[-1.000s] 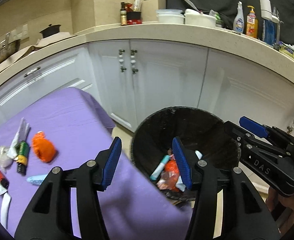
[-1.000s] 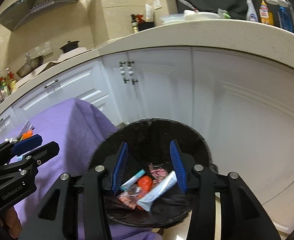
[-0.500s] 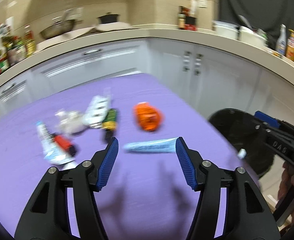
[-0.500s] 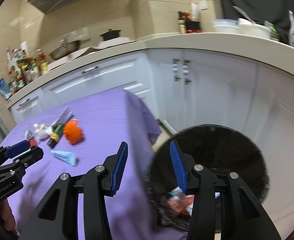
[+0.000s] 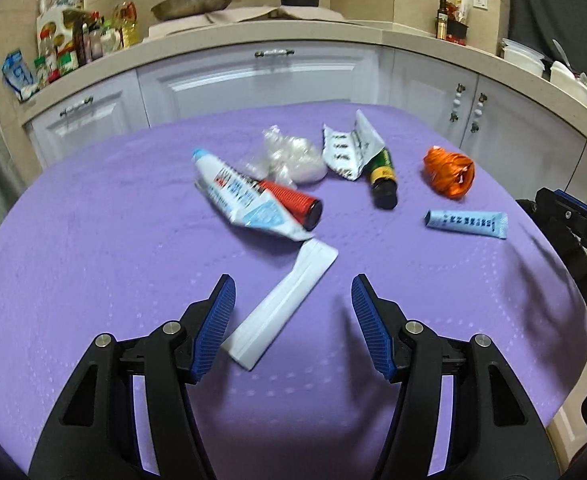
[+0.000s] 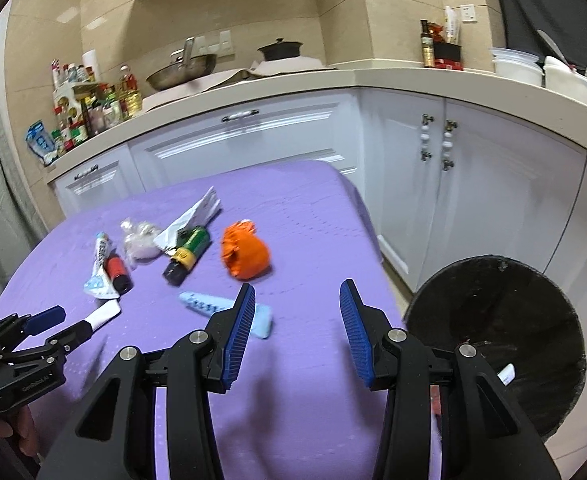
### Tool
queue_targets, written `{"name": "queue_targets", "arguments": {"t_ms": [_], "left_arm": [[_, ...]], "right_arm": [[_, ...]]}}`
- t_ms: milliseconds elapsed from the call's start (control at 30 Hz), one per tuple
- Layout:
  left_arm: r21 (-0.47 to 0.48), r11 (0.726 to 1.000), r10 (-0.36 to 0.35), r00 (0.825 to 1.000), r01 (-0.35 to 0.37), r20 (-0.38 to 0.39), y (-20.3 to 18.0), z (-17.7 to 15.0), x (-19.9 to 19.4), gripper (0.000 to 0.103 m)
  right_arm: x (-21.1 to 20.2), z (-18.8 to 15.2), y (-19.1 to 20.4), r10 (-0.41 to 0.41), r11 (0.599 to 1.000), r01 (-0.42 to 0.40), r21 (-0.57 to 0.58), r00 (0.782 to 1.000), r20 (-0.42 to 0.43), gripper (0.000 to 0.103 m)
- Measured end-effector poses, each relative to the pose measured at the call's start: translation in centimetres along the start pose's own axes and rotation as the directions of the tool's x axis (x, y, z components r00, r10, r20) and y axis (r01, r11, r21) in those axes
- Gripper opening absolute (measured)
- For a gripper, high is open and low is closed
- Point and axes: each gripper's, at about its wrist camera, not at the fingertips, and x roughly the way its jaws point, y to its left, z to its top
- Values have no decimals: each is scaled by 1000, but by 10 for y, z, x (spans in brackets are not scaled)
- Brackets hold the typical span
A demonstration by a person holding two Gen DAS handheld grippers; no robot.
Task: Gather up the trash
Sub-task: 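Grasp the white flat tube with the left tool, then grasp the light blue tube with right tool while left tool holds white tube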
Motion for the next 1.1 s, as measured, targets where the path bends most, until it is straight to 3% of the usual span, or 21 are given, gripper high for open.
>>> {"name": "queue_targets", "arguments": {"t_ms": [400,433,500,600,700,867,1100], "left_arm": [[12,999,-41,996,42,-84,15,-7,16,56],[17,999,-42,996,44,-84,14,-7,16,52],[42,998,-43,996,47,-74,12,-8,15,35],[88,995,-44,997,50,-62,7,-10,13,16],[112,993,-38,998,43,-49,3,-13,10,15],[82,993,-81,996,85,-47,12,-18,1,15],[31,997,-70,997,71,-40,31,-21,-13,14]], "right_arm": [[13,4,23,11,999,-13,-51,999,-37,45],[15,5,24,12,998,-14,-54,999,-39,45],[17,7,26,14,998,-17,-57,999,-45,46],[20,8,28,16,998,-20,-66,999,-51,48],[23,8,32,16,997,-21,-74,998,-64,49],[32,6,33,19,996,-28,-86,995,-102,53],[44,5,37,32,994,-46,-98,989,-145,54]]}}
